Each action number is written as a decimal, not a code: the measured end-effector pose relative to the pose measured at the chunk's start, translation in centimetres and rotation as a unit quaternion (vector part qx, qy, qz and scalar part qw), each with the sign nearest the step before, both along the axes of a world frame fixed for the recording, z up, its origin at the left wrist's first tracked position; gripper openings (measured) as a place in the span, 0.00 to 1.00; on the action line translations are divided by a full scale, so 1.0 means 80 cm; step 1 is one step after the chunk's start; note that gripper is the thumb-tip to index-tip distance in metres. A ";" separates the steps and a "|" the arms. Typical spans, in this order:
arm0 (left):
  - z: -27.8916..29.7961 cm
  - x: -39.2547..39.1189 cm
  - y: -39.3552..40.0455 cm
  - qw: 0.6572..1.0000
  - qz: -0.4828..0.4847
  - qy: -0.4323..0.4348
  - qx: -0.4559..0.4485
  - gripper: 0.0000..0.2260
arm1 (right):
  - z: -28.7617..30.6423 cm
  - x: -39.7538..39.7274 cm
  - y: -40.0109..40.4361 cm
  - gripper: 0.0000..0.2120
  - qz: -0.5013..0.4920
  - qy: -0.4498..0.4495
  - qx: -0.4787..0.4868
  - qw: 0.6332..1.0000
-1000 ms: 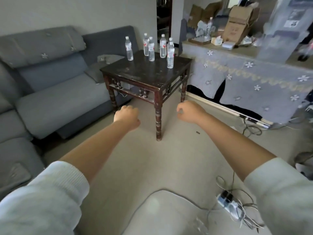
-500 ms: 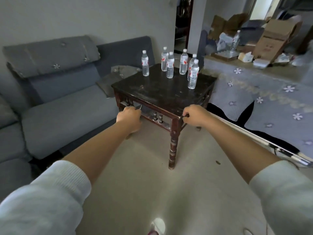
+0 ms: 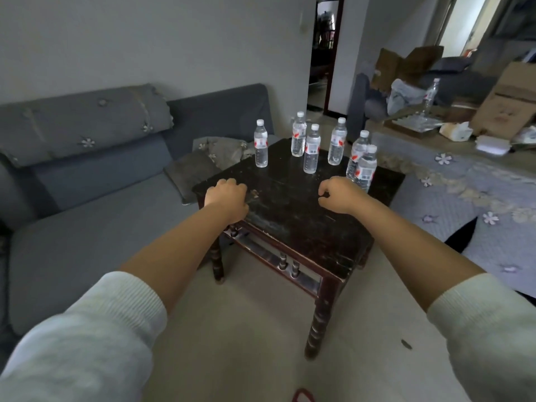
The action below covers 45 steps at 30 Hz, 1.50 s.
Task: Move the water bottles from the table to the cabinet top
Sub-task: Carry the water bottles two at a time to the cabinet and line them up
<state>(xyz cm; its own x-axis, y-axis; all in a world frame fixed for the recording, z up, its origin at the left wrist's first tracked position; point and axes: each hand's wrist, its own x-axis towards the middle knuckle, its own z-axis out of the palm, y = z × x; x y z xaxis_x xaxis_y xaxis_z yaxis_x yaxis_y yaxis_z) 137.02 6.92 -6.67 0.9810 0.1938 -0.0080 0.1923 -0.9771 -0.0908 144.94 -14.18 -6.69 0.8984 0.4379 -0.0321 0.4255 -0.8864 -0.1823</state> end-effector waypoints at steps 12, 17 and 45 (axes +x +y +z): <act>0.012 0.255 0.084 1.000 0.029 -0.002 -0.007 0.19 | 0.008 0.295 0.096 0.11 0.013 0.009 0.037 0.999; 0.003 0.333 0.131 0.999 0.039 0.008 -0.016 0.20 | -0.005 0.377 0.132 0.11 -0.001 0.016 0.025 1.000; -0.073 0.756 0.260 0.972 -0.169 0.094 -0.134 0.27 | -0.078 0.664 0.208 0.26 -0.325 0.046 -0.056 0.943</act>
<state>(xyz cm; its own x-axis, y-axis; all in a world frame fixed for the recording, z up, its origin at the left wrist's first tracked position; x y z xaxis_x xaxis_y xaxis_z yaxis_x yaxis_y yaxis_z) 197.52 27.69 -12.49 0.9646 -0.1734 -0.1989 -0.1397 -0.9751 0.1725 198.06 2.48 -12.91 0.9669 -0.2155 -0.1363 -0.2276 -0.9704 -0.0808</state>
